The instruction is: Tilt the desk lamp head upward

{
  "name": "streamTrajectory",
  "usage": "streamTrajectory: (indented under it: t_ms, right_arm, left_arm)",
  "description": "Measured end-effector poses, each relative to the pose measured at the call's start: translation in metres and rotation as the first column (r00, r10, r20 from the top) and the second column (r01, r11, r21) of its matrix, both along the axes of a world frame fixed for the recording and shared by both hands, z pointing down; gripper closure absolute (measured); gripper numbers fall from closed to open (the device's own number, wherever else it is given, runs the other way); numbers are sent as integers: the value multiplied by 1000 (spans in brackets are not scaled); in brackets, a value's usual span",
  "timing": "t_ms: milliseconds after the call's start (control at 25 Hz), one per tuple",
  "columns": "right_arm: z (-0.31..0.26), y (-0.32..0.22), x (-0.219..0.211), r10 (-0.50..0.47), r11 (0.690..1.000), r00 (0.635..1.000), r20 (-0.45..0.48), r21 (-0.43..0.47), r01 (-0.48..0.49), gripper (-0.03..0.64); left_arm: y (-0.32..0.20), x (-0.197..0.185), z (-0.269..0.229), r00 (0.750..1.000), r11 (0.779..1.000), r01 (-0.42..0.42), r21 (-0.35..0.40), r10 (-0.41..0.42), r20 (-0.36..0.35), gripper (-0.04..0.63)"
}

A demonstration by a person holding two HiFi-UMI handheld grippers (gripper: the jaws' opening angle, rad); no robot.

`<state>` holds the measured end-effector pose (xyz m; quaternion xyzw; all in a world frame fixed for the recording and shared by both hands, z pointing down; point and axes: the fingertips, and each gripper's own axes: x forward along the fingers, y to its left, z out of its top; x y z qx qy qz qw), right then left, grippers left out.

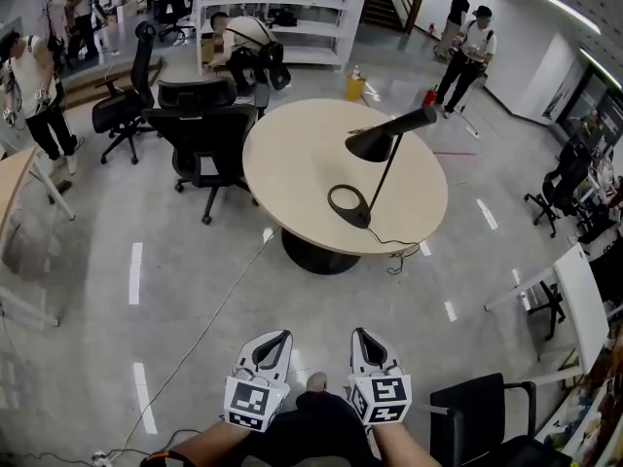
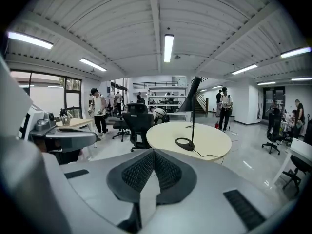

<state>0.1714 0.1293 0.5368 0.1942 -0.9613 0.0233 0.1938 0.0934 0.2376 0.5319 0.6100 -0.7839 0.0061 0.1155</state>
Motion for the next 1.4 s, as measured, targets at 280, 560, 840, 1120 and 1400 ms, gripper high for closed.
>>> streamTrajectory:
  t_ms: [280,560,840,1120,1400]
  right_arm:
    - [-24,-61,-49,3,1000,997,72,-9,-3,601]
    - [-34,-145,-90,-42,999,994,97,-18,44,601]
    - [-35,-225,-116,-54,998,990,127,-30,59,601]
    - [-38,-272,-131,-50,998,986,156,-40,57,601]
    - [-38,-300,-159,-13,999,990,139,-48,20,601]
  left_arm:
    - [-71,-43,-35,997,999,52,-9,-52,51,549]
    - [-164,-84,-49,993,995,98,-19,-97,61,549]
    - [-244,-110,-53,992,993,115,-18,-114,48,549]
    - [-283,-134,-51,991,991,129,-18,-128,31,549]
    - [-320,-172,-47,997,997,75,-4,-75,-18,549]
